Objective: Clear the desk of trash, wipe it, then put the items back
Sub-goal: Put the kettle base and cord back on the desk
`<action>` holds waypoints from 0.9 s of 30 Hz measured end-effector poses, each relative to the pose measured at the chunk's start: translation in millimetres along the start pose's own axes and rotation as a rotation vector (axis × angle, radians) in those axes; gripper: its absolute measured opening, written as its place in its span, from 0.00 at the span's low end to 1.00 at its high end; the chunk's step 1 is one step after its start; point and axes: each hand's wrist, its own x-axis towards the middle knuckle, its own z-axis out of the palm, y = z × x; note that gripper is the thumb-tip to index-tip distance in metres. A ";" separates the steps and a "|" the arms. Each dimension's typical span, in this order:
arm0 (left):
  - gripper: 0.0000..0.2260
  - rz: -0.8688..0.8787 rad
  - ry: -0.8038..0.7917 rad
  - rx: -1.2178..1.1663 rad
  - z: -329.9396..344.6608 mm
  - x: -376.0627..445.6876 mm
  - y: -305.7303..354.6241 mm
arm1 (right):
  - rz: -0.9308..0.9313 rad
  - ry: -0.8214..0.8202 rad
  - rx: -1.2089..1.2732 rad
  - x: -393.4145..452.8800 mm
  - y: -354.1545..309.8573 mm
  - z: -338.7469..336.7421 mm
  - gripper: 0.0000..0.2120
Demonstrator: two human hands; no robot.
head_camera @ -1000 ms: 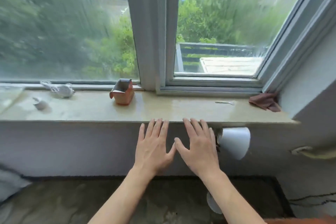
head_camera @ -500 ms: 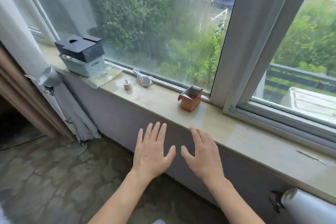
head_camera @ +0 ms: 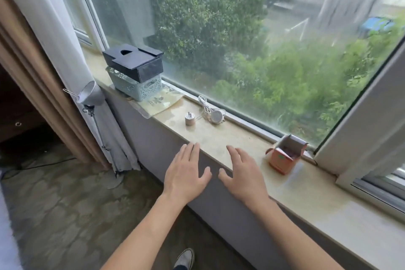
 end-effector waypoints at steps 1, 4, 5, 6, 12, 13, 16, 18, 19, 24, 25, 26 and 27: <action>0.36 0.010 0.015 -0.019 -1.3 17.7 -10.4 | 0.019 0.004 -0.014 19.9 -6.2 2.2 0.34; 0.35 0.023 0.035 -0.052 -3.6 71.0 -39.9 | 0.076 0.019 -0.072 79.1 -26.1 9.4 0.34; 0.36 0.016 0.022 -0.063 -4.9 89.7 -47.5 | 0.083 0.033 -0.101 99.4 -32.8 12.0 0.33; 0.36 0.012 0.007 -0.064 -5.2 107.8 -54.1 | 0.088 0.051 -0.128 119.9 -39.6 14.8 0.32; 0.27 0.003 -0.078 -0.117 4.1 197.9 -79.0 | 0.180 0.132 -0.256 221.3 -64.6 41.8 0.23; 0.25 0.016 -0.099 -0.122 7.7 208.4 -82.1 | 0.192 0.139 -0.275 231.8 -65.3 47.2 0.21; 0.18 0.080 -0.105 -0.140 20.4 226.5 -89.0 | 0.239 0.107 -0.304 249.7 -63.4 58.8 0.20; 0.14 0.119 -0.061 -0.149 27.5 228.5 -90.5 | 0.274 0.092 -0.303 254.1 -60.9 63.1 0.19; 0.13 0.137 -0.035 -0.165 29.8 226.9 -90.5 | 0.295 0.091 -0.288 254.2 -60.8 63.3 0.19; 0.11 0.301 0.088 -0.295 27.5 208.6 -71.7 | 0.431 0.193 -0.065 227.2 -54.6 44.3 0.12; 0.12 0.354 0.109 -0.324 24.0 204.8 -61.7 | 0.458 0.260 0.007 215.6 -51.5 35.6 0.11; 0.12 0.412 0.129 -0.355 19.8 200.8 -48.9 | 0.488 0.335 0.082 203.2 -48.5 25.3 0.10; 0.11 0.473 0.146 -0.388 15.7 196.4 -33.6 | 0.519 0.409 0.157 190.8 -45.3 13.7 0.09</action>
